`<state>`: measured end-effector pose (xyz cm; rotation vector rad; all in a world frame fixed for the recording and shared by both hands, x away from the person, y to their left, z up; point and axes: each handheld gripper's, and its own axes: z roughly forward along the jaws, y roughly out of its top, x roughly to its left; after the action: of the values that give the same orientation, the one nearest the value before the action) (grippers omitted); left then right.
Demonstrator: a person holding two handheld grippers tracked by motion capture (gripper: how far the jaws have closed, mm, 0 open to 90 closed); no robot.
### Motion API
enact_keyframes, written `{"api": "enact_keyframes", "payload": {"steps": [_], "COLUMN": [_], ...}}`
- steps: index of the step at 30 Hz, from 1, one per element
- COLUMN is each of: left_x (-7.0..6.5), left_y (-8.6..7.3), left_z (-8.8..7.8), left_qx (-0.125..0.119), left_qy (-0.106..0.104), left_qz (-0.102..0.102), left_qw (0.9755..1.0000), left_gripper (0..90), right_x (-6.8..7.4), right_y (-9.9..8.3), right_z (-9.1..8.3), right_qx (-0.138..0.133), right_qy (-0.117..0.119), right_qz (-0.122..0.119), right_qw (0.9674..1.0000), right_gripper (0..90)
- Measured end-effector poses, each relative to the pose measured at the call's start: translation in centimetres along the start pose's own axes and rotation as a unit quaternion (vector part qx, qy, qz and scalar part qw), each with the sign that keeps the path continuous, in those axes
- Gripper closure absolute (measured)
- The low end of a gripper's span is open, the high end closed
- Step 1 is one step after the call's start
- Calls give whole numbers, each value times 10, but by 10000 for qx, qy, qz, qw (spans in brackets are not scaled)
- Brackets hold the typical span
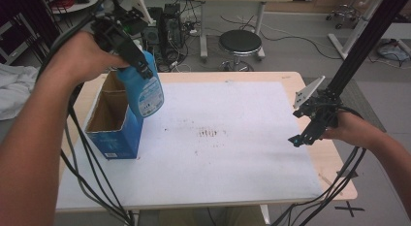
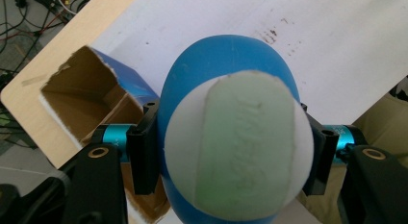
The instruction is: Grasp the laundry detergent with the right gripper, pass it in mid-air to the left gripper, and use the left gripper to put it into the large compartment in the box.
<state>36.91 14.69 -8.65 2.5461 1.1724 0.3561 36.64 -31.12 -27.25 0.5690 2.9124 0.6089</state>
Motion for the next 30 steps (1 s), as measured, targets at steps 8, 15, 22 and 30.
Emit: {"api": "enact_keyframes", "payload": {"steps": [8, 15, 22, 30], "left_x": [22, 44, 58, 73], "left_y": [-16, -33, -44, -56], "left_z": [-17, -22, -19, -6], "left_qx": [-115, -160, -119, -124], "left_qy": [78, 160, 187, 143], "left_qz": [-135, -71, 46, 287], "left_qw": [9998, 9997, 9997, 9994], "left_gripper": [382, 382, 383, 383], "right_x": [1, -1, -2, -4], "right_y": [2, 1, 0, 0], "right_z": [0, 0, 0, 1], "right_qx": [-15, -25, -50, -39], "right_qy": [15, 15, -6, -30], "right_qz": [-14, -8, 29, 81], "right_qw": [10000, 10000, 10000, 10000], "right_gripper": [9, 10, 9, 9]}}
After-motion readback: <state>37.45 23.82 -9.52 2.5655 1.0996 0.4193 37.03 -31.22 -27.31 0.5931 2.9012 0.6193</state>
